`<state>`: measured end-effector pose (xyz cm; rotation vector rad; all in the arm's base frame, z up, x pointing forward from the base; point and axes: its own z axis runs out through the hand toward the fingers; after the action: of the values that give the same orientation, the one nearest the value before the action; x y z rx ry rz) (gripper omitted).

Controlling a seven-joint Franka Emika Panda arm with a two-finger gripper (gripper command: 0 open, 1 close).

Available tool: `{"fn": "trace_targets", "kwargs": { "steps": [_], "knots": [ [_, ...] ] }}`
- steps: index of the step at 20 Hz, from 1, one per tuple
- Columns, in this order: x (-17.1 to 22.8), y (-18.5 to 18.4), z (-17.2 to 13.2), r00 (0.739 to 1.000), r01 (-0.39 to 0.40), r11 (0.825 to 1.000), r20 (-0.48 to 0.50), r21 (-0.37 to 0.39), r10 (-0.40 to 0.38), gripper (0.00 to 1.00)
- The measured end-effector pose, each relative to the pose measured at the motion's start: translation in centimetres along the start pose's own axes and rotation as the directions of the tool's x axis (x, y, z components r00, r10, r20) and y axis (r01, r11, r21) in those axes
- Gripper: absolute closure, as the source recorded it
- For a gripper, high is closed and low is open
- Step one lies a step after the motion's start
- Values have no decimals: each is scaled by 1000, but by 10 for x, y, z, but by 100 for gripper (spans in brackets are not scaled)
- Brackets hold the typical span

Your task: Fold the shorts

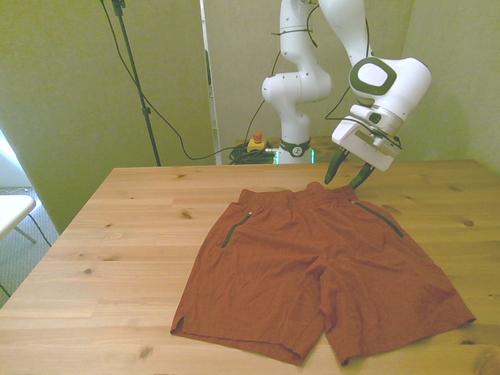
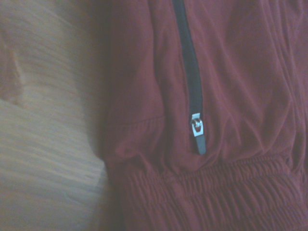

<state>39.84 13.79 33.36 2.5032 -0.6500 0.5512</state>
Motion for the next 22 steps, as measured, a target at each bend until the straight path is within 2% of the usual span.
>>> {"fn": "trace_targets", "kwargs": {
  "steps": [8, 22],
  "knots": [
    [1, -3, 8, 1000, 3, 1000, -1, 17, -3, 100],
    [-8, -9, 4, 1000, 10, 998, -2, 60, -10, 100]
  ]
}}
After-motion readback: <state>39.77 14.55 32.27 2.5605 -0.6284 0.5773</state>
